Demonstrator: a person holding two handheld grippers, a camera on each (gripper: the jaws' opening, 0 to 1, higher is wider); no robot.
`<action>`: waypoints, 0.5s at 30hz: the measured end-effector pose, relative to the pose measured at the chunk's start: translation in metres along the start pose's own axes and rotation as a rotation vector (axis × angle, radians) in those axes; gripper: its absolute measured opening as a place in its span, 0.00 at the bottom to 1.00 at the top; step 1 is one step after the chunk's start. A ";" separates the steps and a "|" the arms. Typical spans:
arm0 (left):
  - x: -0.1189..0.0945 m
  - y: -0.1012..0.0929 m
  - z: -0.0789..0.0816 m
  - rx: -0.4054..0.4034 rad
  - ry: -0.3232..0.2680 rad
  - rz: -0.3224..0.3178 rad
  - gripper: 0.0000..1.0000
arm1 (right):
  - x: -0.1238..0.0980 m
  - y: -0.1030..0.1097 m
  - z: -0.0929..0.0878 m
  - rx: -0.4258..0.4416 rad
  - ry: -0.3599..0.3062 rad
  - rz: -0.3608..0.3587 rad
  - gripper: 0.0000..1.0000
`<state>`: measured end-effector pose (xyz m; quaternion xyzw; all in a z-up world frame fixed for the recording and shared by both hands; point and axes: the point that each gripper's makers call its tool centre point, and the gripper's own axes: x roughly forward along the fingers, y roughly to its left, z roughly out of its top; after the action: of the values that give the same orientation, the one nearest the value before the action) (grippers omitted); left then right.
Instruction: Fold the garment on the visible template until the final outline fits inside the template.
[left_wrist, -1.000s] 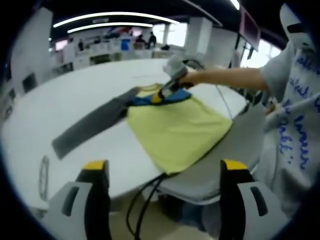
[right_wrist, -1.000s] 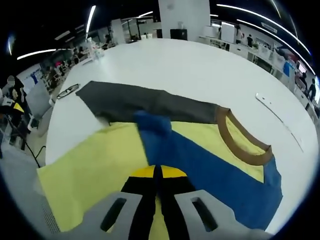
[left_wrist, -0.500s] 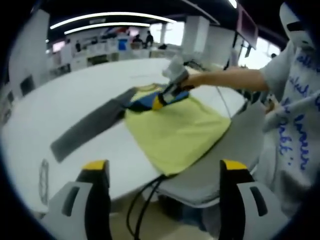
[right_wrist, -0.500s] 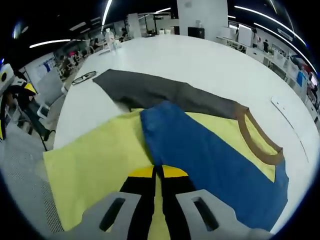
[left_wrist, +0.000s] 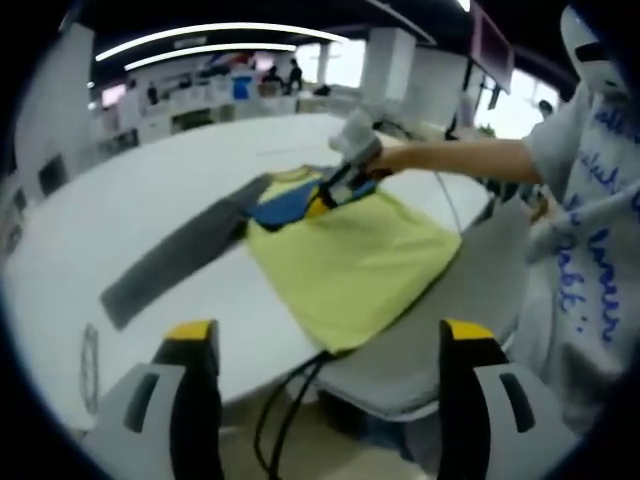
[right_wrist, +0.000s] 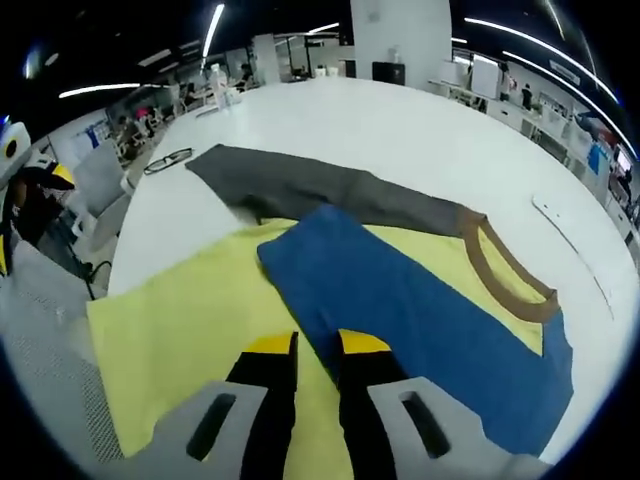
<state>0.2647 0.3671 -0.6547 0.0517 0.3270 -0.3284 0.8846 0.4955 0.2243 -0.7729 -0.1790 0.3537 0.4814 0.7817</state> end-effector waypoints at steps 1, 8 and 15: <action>0.001 0.000 0.000 0.000 0.001 -0.001 0.87 | -0.003 -0.001 0.000 0.005 -0.006 -0.004 0.20; 0.004 -0.003 0.003 0.010 0.005 -0.011 0.87 | -0.016 -0.013 0.001 0.062 -0.050 -0.048 0.30; 0.006 -0.004 0.006 0.018 0.004 -0.017 0.87 | -0.032 -0.020 -0.001 0.139 -0.082 -0.083 0.44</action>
<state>0.2692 0.3588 -0.6530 0.0573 0.3262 -0.3388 0.8806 0.5037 0.1943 -0.7511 -0.1190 0.3463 0.4297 0.8254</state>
